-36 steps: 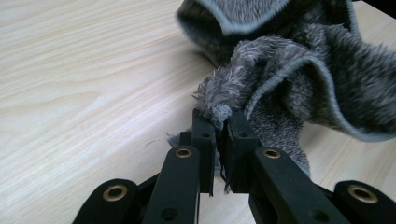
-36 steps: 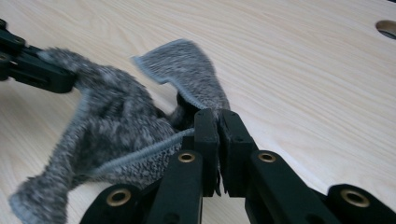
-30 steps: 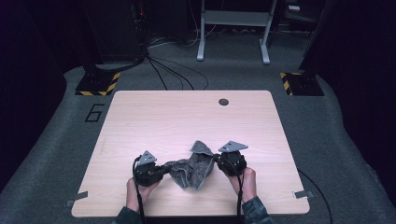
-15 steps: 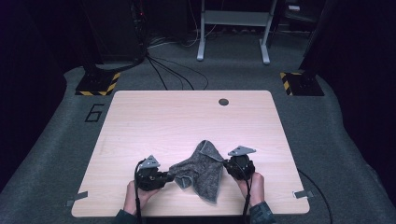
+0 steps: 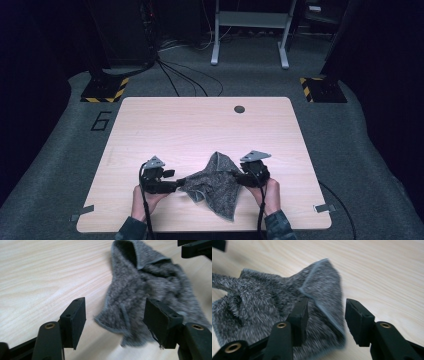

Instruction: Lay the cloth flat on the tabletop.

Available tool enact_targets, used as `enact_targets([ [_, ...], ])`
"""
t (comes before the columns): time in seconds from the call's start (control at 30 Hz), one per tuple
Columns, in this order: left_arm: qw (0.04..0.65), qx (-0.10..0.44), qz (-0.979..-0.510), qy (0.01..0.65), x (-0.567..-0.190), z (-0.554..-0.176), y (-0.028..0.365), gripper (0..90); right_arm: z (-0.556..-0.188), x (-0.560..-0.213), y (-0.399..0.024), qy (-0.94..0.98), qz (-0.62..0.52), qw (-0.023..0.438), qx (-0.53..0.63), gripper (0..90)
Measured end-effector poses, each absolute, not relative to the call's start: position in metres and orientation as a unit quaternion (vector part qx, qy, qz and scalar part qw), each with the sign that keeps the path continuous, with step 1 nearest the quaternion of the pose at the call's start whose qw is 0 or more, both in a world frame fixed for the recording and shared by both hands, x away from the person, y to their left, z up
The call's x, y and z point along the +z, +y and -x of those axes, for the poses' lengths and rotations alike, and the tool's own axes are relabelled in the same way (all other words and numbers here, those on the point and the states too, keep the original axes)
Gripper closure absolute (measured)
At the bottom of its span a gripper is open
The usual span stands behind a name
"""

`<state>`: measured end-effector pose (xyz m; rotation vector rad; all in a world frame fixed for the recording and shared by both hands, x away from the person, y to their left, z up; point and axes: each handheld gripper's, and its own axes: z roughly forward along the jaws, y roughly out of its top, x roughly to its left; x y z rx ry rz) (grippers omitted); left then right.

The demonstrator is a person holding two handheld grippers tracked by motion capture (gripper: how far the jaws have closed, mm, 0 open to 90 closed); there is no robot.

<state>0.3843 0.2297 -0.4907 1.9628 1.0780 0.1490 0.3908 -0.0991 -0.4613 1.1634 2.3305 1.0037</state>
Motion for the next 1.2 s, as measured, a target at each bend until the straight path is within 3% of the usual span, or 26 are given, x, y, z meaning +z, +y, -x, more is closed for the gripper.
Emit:
enact_targets([
  [0.2,0.384,0.058,-0.820,0.420,-0.503,-0.399,0.212,36.0,-0.405,-0.482,-0.068,0.852,-0.389,0.182,0.301,49.8],
  [0.23,0.378,0.056,-0.825,0.416,-0.506,-0.400,0.209,41.1,-0.409,-0.489,-0.065,0.858,-0.385,0.180,0.288,57.9],
  [0.27,0.374,0.055,-0.827,0.416,-0.508,-0.400,0.207,41.1,-0.409,-0.489,-0.065,0.858,-0.385,0.180,0.288,57.9],
  [0.3,0.367,0.061,-0.832,0.412,-0.510,-0.401,0.206,45.0,-0.410,-0.491,-0.065,0.859,-0.388,0.181,0.281,63.7],
  [0.33,0.369,0.062,-0.832,0.410,-0.513,-0.400,0.206,56.8,-0.412,-0.495,-0.067,0.856,-0.397,0.184,0.274,72.9],
  [0.37,0.369,0.062,-0.832,0.410,-0.513,-0.400,0.206,63.0,-0.413,-0.497,-0.069,0.856,-0.396,0.190,0.273,77.5],
  [0.4,0.369,0.064,-0.832,0.409,-0.514,-0.399,0.206,63.0,-0.413,-0.497,-0.069,0.856,-0.396,0.190,0.273,77.5],
  [0.57,0.369,0.067,-0.834,0.405,-0.514,-0.396,0.209,84.5,-0.412,-0.496,-0.085,0.836,-0.425,0.192,0.290,86.3],
  [0.8,0.368,0.091,-0.830,0.408,-0.509,-0.393,0.216,87.0,-0.408,-0.487,-0.105,0.819,-0.442,0.193,0.311,86.8],
  [1.1,0.362,0.108,-0.825,0.420,-0.501,-0.400,0.223,84.9,-0.401,-0.489,-0.140,0.798,-0.480,0.158,0.327,85.2],
  [1.13,0.361,0.104,-0.823,0.426,-0.503,-0.402,0.222,72.7,-0.404,-0.494,-0.144,0.797,-0.488,0.152,0.321,77.0],
  [1.17,0.360,0.102,-0.821,0.432,-0.505,-0.403,0.222,72.7,-0.404,-0.494,-0.144,0.797,-0.488,0.152,0.321,77.0],
  [1.2,0.360,0.097,-0.819,0.437,-0.507,-0.403,0.221,65.2,-0.405,-0.496,-0.145,0.797,-0.488,0.150,0.322,73.0],
])
